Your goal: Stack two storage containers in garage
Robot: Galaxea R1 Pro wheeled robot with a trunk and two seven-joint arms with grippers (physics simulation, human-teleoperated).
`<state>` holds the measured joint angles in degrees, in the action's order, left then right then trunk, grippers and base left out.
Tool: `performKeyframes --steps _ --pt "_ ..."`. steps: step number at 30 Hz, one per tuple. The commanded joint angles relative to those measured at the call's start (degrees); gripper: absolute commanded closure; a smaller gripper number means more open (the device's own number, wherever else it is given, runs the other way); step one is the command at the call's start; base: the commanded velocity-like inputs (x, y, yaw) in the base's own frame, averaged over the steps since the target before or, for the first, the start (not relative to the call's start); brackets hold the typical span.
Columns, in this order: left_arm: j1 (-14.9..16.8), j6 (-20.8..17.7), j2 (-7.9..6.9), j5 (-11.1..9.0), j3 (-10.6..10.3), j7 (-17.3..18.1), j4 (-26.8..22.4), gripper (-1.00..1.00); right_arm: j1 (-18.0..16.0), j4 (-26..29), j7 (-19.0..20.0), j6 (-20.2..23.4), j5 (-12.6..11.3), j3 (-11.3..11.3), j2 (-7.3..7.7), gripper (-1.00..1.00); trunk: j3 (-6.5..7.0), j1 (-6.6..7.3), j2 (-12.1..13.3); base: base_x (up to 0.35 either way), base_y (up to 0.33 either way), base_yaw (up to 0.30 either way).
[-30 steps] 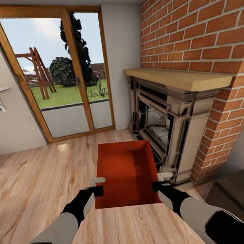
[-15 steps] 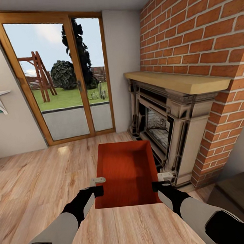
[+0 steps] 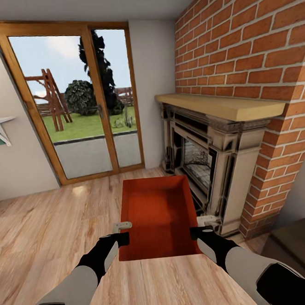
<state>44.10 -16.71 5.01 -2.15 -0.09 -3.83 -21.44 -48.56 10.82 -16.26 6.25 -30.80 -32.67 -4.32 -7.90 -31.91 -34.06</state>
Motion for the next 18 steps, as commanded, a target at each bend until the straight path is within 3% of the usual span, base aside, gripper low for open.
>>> performKeyframes --steps 1,18 --pt "0.03 -0.34 0.02 -0.93 0.26 -0.48 0.08 1.0 -0.04 0.51 1.04 0.08 0.3 -0.9 0.01 1.0 -0.01 -0.02 -0.09 0.0 0.0 0.0" --pt "0.03 -0.34 0.05 -0.93 0.26 -0.48 0.08 1.0 -0.04 0.51 1.05 0.08 0.3 -0.9 0.01 1.0 1.26 -0.02 -0.09 0.0 0.0 0.0"
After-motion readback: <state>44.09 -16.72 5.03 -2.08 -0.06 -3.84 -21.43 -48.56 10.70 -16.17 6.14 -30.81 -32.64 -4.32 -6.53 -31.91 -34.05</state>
